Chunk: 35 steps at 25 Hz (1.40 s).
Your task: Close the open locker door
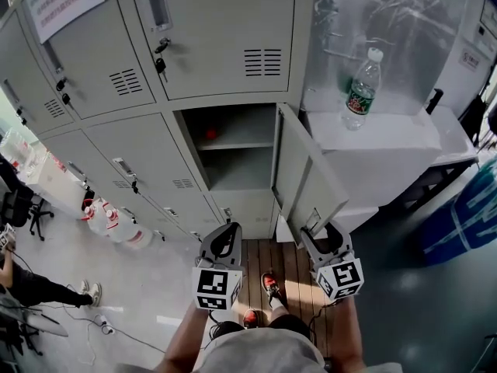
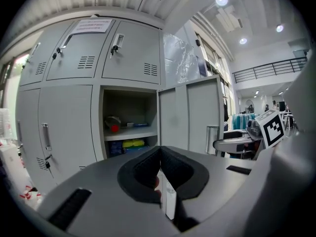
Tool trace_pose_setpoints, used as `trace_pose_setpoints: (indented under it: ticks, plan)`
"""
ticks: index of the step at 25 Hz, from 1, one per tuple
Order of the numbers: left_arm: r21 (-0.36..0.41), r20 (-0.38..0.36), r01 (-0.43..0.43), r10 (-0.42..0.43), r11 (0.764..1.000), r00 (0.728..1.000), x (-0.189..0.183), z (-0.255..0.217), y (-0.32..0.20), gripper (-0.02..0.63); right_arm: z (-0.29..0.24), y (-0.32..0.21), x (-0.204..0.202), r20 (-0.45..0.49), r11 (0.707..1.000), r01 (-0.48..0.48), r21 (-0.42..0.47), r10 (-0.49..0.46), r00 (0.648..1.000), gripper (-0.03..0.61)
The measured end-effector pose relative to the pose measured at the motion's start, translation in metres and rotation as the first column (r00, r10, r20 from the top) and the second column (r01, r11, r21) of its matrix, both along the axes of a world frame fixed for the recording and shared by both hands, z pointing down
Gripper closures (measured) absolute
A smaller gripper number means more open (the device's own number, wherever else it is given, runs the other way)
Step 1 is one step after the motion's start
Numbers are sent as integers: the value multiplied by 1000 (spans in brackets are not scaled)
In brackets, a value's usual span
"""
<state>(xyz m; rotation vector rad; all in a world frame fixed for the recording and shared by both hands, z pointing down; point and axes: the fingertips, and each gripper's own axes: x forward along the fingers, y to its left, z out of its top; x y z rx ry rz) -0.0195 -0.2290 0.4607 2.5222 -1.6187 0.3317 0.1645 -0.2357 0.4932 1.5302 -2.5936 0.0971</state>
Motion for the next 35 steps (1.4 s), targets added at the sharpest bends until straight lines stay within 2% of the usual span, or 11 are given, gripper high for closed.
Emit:
trace_pose_setpoints:
  ticks: [3, 10, 21, 28, 35]
  plan:
    - [-6, 0, 13, -13, 1000, 1000, -3, 2, -2, 592, -1, -3, 0, -1, 1000, 1, 7, -1, 1000, 342]
    - [-12, 1, 29, -29, 1000, 1000, -8, 4, -1, 592, 2, -1, -8, -17, 1000, 28, 2, -28, 999, 448]
    - [-28, 6, 71, -71, 997, 997, -34, 10, 10, 592, 2, 12, -51, 10, 992, 129, 0, -129, 992, 430]
    - [-27, -2, 121, -122, 992, 993, -61, 10, 15, 592, 2, 19, -89, -4, 971, 237, 10, -237, 972, 423]
    - [-14, -9, 177, -177, 984, 984, -84, 5, 14, 592, 2, 17, -129, -2, 952, 306, -2, -306, 952, 431]
